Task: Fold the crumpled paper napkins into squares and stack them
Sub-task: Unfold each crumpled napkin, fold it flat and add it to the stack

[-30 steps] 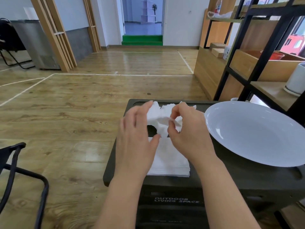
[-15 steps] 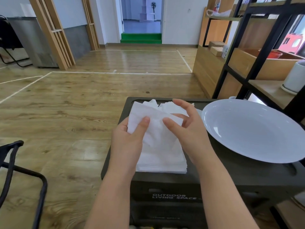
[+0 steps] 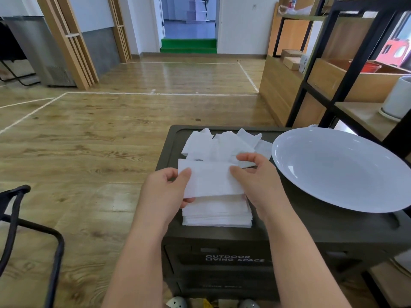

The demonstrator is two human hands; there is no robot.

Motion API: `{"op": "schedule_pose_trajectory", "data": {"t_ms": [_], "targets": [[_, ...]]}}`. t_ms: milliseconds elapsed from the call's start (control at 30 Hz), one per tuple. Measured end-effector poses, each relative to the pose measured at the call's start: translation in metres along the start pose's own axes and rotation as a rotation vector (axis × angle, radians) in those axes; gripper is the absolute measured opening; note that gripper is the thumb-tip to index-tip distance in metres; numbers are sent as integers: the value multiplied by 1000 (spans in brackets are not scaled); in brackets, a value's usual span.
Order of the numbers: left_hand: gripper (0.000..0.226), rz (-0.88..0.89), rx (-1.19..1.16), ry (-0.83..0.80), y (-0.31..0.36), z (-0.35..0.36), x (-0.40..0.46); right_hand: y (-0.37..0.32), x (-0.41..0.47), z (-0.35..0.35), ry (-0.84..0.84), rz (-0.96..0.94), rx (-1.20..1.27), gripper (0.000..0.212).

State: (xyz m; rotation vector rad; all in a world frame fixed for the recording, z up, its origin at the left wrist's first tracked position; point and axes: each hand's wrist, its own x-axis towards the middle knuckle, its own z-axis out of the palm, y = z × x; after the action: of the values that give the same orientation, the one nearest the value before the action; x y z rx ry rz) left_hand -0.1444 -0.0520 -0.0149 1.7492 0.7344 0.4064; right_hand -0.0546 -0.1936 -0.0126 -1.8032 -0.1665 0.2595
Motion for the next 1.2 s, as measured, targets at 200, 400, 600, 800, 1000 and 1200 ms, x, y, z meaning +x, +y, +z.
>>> {"op": "schedule_pose_trajectory", "data": {"t_ms": [200, 400, 600, 800, 1000, 1200], "targets": [[46, 36, 312, 13, -5, -3, 2, 2, -3, -4, 15, -48, -105, 26], [42, 82, 525, 58, -11, 4, 4, 7, -9, -5, 11, -84, -300, 23], [38, 42, 597, 100, -15, 7, 5, 13, -7, -8, -37, -26, -453, 24], [50, 58, 716, 217, -8, 4, 7, 2, -3, -20, 56, 10, -708, 36], [56, 20, 677, 64, 11, 34, -13, -7, -12, -3, -81, -13, -838, 34], [53, -12, 745, 24, 12, 47, -9, -11, -13, 3, -135, -32, -860, 40]]}}
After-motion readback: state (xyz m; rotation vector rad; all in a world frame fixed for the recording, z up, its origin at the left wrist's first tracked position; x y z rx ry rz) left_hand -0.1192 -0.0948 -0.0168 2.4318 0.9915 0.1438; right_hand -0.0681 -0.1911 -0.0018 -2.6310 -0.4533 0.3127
